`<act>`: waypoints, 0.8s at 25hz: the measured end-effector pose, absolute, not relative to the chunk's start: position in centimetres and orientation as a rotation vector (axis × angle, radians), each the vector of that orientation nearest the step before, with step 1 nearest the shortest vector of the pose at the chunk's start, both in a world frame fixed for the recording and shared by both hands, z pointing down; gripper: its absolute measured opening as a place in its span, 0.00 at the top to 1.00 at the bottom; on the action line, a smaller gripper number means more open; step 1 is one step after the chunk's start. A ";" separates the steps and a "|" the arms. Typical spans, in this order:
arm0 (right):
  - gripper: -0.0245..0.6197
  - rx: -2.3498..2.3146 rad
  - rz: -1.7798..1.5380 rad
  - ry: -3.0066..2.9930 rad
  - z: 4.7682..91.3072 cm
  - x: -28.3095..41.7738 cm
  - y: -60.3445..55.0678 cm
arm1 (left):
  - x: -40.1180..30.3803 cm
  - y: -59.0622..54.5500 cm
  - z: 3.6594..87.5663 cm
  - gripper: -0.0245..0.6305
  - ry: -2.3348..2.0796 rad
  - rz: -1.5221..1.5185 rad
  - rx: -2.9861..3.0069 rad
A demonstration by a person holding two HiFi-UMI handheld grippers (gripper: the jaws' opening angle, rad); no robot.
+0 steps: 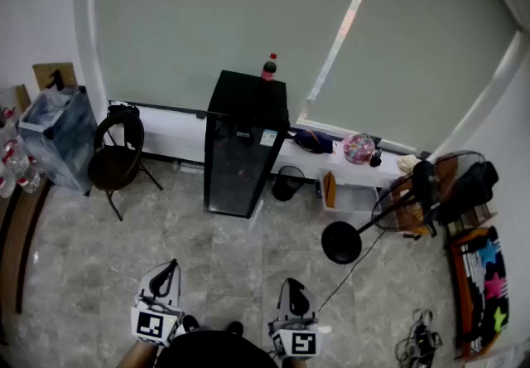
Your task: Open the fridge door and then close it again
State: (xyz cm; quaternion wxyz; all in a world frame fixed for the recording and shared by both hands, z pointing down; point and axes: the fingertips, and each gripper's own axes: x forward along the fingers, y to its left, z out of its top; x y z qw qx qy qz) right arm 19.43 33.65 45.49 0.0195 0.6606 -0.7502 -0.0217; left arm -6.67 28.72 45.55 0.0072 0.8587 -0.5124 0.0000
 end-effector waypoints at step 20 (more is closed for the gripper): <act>0.94 2.040 -0.012 -2.322 46.1 18.8 33.7 | -7.1 29.3 47.0 0.95 -1.599 0.099 2.684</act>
